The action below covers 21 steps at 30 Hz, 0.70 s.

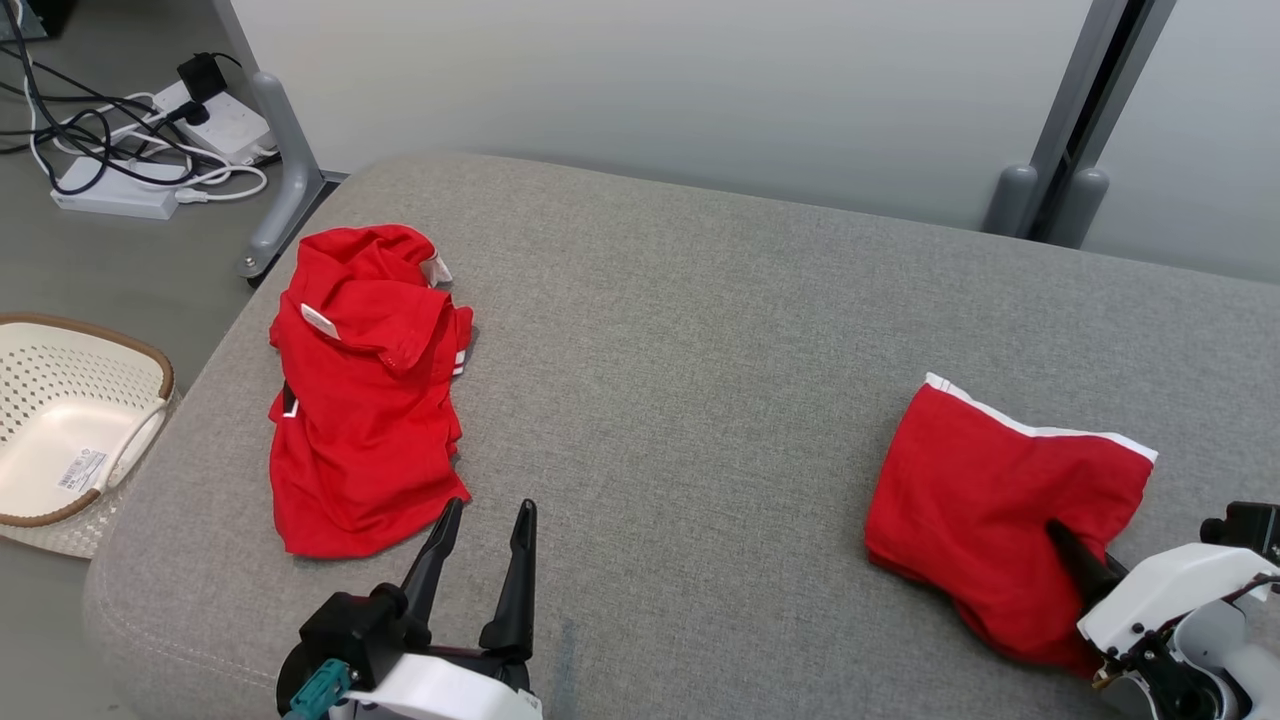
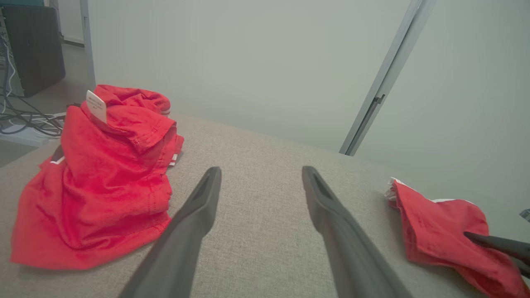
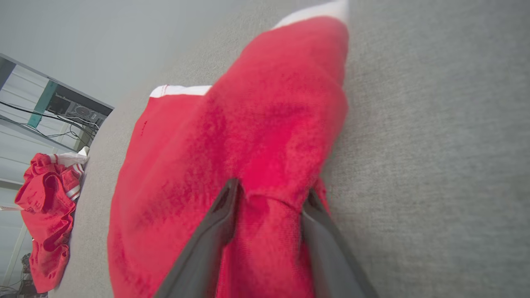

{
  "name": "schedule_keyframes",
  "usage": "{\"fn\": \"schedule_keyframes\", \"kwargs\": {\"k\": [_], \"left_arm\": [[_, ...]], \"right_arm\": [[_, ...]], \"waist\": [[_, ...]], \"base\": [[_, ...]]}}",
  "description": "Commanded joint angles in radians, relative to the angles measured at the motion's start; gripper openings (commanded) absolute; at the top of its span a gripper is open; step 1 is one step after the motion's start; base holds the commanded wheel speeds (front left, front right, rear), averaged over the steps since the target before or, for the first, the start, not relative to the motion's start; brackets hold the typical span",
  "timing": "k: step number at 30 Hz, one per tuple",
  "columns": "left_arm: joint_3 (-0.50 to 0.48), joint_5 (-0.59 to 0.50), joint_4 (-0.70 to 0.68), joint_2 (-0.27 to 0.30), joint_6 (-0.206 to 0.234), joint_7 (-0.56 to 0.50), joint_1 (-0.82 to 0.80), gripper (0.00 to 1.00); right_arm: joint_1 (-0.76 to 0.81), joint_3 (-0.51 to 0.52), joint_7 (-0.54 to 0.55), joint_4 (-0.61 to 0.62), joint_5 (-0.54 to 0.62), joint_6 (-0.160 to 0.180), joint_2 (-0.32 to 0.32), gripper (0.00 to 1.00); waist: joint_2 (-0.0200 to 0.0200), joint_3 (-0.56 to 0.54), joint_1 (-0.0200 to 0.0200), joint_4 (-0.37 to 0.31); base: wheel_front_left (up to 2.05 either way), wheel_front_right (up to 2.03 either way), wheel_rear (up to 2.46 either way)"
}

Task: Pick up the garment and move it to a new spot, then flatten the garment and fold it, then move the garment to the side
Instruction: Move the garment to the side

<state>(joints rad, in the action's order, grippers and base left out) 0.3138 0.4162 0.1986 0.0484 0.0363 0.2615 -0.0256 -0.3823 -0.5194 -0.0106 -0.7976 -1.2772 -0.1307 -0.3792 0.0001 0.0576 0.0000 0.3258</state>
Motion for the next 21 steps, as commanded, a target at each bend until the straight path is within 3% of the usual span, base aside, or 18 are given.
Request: {"fn": "schedule_keyframes", "kwargs": {"k": [1,13,16,21], "left_arm": [[0.001,-0.009,-0.001,0.004,0.004,0.003,-0.015,1.0],[0.028,-0.02,-0.008,0.004,-0.003,0.003,-0.021,1.0],[0.049,-0.029,-0.016,0.004,-0.002,0.003,-0.055,1.0],[0.069,-0.053,-0.031,0.004,0.01,0.003,-0.11,1.0]], "right_arm": [[-0.014,-0.018,-0.017,0.0,0.006,0.0,-0.011,0.0],[-0.084,-0.2,-0.091,0.008,0.09,0.0,-0.098,0.0],[-0.169,-0.303,-0.09,0.015,0.151,0.0,-0.171,0.0],[-0.279,-0.417,-0.09,0.009,0.217,0.0,-0.24,0.0]], "waist": [[-0.0001,-0.001,0.0,-0.001],[-0.0001,0.018,0.0,-0.072],[-0.0001,0.083,0.0,-0.14],[-0.0001,0.163,0.0,-0.227]], "base": [[0.0,0.0,0.0],[0.0,0.0,0.0],[0.0,0.0,0.0],[0.0,0.0,0.0]]}}
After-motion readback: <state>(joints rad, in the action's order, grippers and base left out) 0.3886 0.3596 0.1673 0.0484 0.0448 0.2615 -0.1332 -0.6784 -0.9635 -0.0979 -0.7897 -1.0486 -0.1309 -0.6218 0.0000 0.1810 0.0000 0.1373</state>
